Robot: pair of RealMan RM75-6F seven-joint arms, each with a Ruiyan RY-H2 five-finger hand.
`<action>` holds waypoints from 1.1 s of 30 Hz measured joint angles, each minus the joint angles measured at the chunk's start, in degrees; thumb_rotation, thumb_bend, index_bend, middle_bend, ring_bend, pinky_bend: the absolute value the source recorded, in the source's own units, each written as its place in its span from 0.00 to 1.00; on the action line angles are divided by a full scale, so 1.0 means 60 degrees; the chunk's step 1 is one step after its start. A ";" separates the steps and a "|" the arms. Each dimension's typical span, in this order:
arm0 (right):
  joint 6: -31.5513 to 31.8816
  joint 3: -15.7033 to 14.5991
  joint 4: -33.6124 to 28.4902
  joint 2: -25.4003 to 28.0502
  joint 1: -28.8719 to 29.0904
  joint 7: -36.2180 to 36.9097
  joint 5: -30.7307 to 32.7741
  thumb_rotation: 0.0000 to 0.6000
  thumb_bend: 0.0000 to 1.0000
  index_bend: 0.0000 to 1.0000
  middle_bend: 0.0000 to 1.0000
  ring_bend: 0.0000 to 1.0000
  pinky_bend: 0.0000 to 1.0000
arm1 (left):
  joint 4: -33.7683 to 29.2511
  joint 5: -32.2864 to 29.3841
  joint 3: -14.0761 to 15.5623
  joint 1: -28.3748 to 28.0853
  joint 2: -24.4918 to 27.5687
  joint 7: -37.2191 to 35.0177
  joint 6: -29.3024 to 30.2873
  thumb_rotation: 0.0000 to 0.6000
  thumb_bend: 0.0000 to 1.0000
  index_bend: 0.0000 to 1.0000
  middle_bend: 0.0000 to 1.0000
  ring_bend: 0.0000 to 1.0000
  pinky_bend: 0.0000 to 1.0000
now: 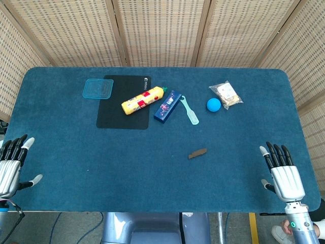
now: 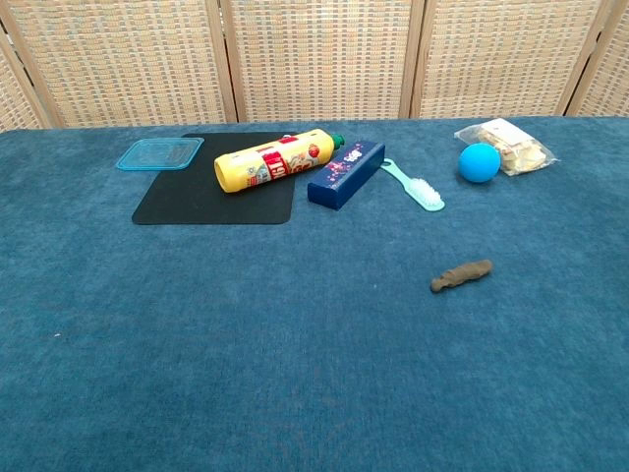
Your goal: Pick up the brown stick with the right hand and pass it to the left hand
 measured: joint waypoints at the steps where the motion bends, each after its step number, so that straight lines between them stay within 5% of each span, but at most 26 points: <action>1: -0.0004 0.0001 0.0002 -0.0003 -0.0004 0.0000 -0.0017 1.00 0.00 0.00 0.00 0.00 0.00 | 0.0010 0.0017 0.0000 0.0001 0.0006 -0.0026 -0.0014 1.00 0.00 0.00 0.00 0.00 0.00; 15: -0.1087 -0.0014 0.0103 -0.0095 0.0696 0.1445 -0.0399 1.00 0.01 0.08 0.00 0.00 0.00 | 0.0177 -0.0031 -0.0109 -0.0137 -0.0104 0.0075 -0.0401 1.00 0.00 0.00 0.00 0.00 0.00; 25: -0.4222 0.0607 -0.0109 -0.0250 0.2977 0.2809 -0.0168 1.00 0.38 0.32 0.00 0.00 0.00 | 0.0366 -0.0166 -0.0215 -0.0301 -0.0315 0.0208 -0.0703 1.00 0.00 0.00 0.00 0.00 0.00; 33: -0.6021 0.1436 0.0470 -0.1275 0.4358 0.2317 0.1163 1.00 0.42 0.45 0.00 0.00 0.00 | 0.0460 -0.0452 -0.0326 -0.0414 -0.0482 0.0453 -0.0941 1.00 0.00 0.00 0.00 0.00 0.00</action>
